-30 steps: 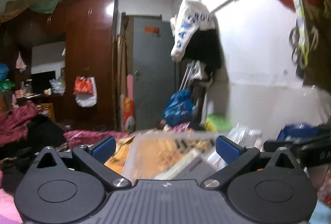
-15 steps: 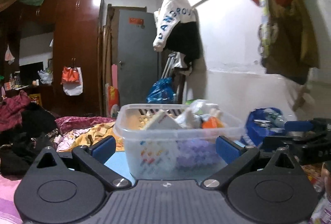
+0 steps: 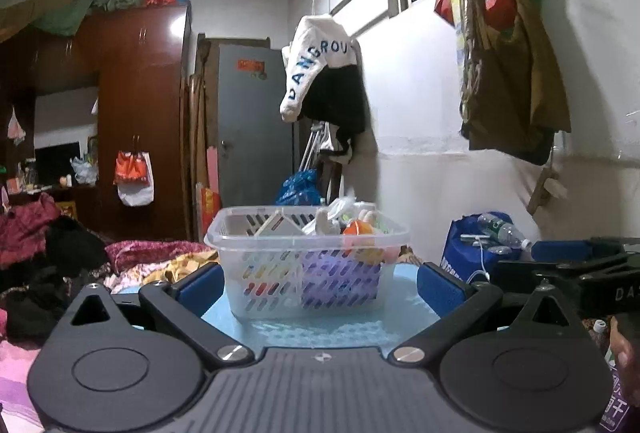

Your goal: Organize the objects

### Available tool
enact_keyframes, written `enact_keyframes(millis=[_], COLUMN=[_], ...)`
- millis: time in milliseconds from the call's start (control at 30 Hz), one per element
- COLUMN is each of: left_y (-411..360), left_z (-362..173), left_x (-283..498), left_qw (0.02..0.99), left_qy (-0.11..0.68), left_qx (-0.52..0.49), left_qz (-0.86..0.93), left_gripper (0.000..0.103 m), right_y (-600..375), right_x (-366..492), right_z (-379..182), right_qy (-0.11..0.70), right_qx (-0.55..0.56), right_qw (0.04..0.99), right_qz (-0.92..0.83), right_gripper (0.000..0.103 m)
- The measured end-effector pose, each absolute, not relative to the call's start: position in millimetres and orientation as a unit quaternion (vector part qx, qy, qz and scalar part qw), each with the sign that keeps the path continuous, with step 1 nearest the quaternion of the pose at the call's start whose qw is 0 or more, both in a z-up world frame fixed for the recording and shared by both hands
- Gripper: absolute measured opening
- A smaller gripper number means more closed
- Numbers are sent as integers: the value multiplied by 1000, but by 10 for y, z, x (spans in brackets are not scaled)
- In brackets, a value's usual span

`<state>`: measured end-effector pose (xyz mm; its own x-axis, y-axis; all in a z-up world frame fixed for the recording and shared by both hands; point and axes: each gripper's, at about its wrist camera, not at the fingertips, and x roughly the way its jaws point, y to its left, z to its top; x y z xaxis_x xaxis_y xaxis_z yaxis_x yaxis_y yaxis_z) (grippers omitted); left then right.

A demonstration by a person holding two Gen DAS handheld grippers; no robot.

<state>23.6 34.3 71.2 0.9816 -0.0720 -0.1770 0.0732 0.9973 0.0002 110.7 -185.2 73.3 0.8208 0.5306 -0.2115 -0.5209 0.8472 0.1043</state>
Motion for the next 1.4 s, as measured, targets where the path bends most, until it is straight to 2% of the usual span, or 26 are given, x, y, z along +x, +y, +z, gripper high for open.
enact_keyframes(millis=[467, 1400], left_y=[373, 338], left_z=[610, 599], left_x=[360, 390], left_qw=[994, 993], left_qy=[108, 114], left_qx=[-7, 1], left_qz=[-16, -6], left_gripper=[103, 103], right_y=[-1970, -1996], right_x=[1002, 982], right_z=[498, 474], right_qy=[128, 123], right_qx=[29, 34], right_qw=[957, 958], right_qz=[261, 256], right_gripper=[103, 103])
